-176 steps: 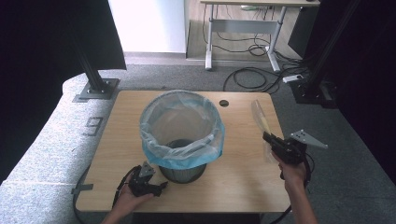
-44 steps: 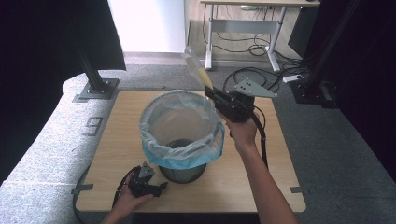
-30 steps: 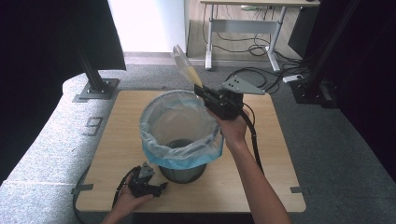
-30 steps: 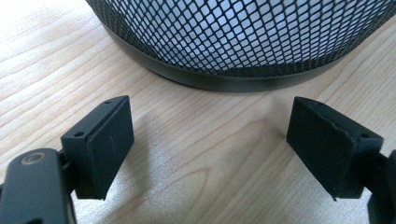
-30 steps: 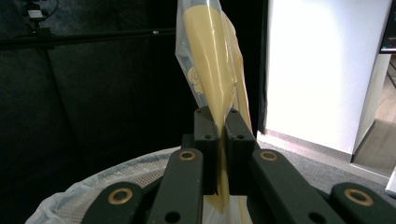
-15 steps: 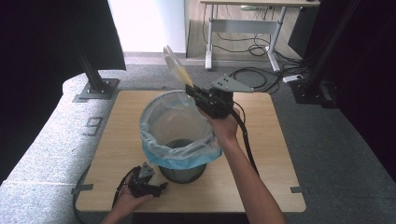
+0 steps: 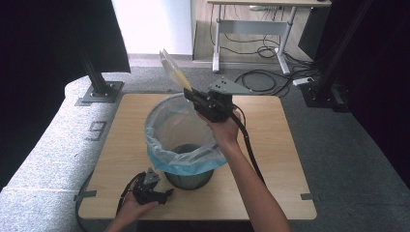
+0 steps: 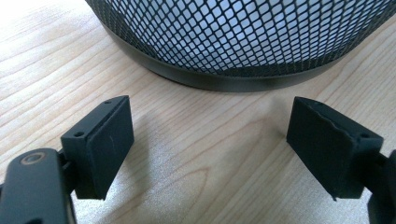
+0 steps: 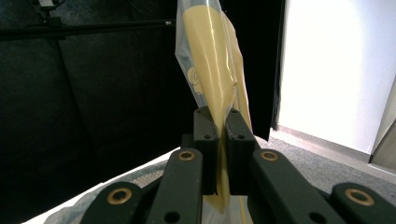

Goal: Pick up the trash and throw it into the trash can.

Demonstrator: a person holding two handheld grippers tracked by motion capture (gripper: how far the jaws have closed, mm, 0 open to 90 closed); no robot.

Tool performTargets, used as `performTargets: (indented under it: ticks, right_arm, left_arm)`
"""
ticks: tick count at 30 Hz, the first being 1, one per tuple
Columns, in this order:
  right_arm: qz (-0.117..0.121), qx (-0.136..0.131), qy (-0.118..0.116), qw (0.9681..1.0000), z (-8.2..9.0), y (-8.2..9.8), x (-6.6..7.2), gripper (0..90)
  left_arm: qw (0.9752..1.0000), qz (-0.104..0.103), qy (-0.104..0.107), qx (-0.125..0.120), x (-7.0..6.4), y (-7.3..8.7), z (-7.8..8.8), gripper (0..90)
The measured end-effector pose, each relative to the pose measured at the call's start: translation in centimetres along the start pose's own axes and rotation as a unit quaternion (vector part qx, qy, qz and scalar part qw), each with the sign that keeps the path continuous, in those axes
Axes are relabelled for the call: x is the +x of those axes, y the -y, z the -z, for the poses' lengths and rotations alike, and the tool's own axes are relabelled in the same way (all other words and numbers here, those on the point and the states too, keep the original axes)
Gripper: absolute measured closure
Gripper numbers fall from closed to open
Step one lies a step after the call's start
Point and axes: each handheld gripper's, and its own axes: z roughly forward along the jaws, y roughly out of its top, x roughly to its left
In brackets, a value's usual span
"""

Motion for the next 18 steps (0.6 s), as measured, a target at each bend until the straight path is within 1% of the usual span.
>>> performTargets:
  ticks: [2,3,5,6,7,8,10,11,18]
  right_arm:
    - [0.002,0.002,-0.002,1.0000,-0.2,0.0,0.1,83.0]
    - [0.003,0.005,-0.002,1.0000,-0.3,0.1,0.1,78.2]
    - [0.001,0.007,-0.004,1.0000,-0.5,0.2,0.1,58.0]
    - [0.002,0.010,0.002,0.9999,-0.5,0.2,0.2,48.2]
    - [0.009,0.013,0.015,0.9998,-0.5,0.2,0.3,39.3]
    - [0.018,0.020,0.033,0.9991,-0.5,0.2,0.5,33.6]
    - [0.022,0.032,0.046,0.9982,-0.3,0.2,0.5,31.2]
    - [0.023,0.034,0.048,0.9980,-0.1,0.3,0.5,31.2]
    - [0.027,0.035,0.056,0.9975,1.7,0.6,-0.1,31.2]
  left_arm:
    - [1.0000,0.000,0.000,0.000,0.0,0.0,0.0,14.7]
    - [1.0000,0.000,0.000,0.000,0.0,0.0,0.0,14.7]
    - [1.0000,0.000,0.000,0.000,0.0,0.0,0.0,14.7]
    - [1.0000,0.000,0.000,0.000,0.0,0.0,0.0,14.7]
    - [1.0000,0.000,0.000,0.000,0.0,0.0,0.0,14.7]
    - [1.0000,0.000,0.000,0.000,0.0,0.0,0.0,14.7]
    - [1.0000,0.000,0.000,0.000,0.0,0.0,0.0,14.7]
    - [1.0000,0.000,0.000,0.000,0.0,0.0,0.0,14.7]
    - [1.0000,0.000,0.000,0.000,0.0,0.0,0.0,14.7]
